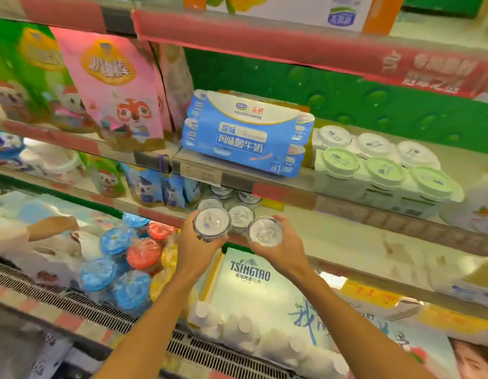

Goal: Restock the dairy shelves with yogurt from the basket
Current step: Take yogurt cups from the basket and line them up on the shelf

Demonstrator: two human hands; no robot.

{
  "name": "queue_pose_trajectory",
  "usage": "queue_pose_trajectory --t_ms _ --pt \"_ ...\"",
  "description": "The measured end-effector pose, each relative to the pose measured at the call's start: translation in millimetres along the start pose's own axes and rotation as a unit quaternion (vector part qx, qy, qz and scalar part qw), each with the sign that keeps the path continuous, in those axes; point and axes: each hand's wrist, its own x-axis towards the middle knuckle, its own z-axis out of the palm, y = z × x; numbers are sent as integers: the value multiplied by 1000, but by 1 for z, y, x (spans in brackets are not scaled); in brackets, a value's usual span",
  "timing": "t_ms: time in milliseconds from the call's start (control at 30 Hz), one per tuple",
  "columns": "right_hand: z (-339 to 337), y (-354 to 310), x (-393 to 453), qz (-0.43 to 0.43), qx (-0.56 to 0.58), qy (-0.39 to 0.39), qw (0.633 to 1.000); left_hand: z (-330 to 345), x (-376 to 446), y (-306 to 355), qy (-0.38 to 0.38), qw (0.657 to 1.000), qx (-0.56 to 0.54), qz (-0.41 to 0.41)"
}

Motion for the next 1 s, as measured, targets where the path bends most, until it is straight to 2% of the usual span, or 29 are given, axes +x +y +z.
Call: queue_pose_trajectory --t_ms 167,333,467,667,1000 --pt "28 4 35 -2 29 15 999 12 45 -20 7 1000 14 6" --pt "54 6 60 -49 17 63 997 17 67 -30 3 1000 3 9" --pt "64 2 73 -56 9 71 996 18 80 -37 6 1000 -19 7" --pt "70 1 93 -27 42 61 997 16 98 -50 -1 1000 -27 -1" --pt "71 12 92 -32 46 17 998 11 111 -53 -43 998 -25 -27"
